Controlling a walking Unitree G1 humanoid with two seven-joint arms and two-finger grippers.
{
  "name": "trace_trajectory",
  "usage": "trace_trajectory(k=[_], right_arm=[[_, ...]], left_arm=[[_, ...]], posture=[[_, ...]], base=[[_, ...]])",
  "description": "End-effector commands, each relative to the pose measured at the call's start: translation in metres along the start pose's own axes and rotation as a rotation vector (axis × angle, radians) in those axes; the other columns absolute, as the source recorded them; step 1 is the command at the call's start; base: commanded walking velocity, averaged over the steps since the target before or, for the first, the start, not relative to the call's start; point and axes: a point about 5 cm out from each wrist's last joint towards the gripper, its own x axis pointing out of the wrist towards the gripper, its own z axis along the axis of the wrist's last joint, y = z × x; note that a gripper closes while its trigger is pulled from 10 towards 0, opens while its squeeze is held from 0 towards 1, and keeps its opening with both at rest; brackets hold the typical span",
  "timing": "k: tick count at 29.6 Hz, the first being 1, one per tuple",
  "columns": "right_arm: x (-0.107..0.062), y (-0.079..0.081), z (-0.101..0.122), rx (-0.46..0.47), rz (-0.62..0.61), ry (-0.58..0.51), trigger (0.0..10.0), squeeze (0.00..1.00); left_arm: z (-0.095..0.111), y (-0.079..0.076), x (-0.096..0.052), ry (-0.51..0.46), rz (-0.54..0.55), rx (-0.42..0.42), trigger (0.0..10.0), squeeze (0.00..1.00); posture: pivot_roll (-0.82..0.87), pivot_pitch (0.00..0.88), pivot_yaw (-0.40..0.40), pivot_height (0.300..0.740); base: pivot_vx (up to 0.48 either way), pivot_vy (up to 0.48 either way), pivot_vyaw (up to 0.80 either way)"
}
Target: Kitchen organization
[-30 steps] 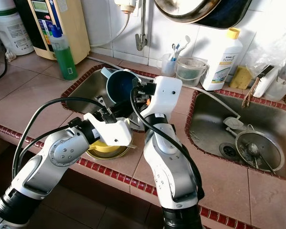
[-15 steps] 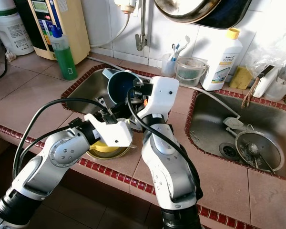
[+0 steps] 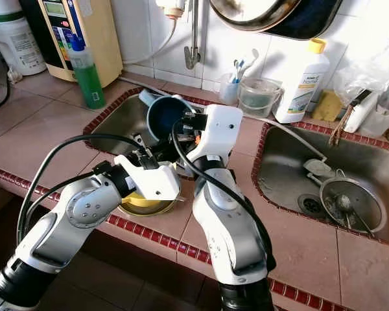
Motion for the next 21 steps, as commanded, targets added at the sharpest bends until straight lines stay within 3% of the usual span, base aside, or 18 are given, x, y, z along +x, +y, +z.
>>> trace_trajectory(k=[1,14,21], right_arm=[[0.000,0.001,0.007,0.042,-0.025,-0.034,0.0,0.00],[0.000,0.000,0.007,0.036,-0.042,-0.035,0.0,0.00],[0.001,-0.004,0.007,0.025,-0.058,-0.041,0.0,0.00]], left_arm=[[0.000,0.002,-0.002,-0.001,-0.002,-0.008,10.0,1.00],[0.000,0.007,-0.002,-0.001,0.013,-0.029,10.0,1.00],[-0.003,0.014,-0.004,0.018,0.051,-0.081,10.0,1.00]], posture=[[-0.19,0.054,-0.013,0.740],[-0.19,0.060,-0.010,0.740],[-0.19,0.060,-0.010,0.740]], base=[[0.000,0.000,0.00],[0.000,0.000,0.00],[0.000,0.000,0.00]])
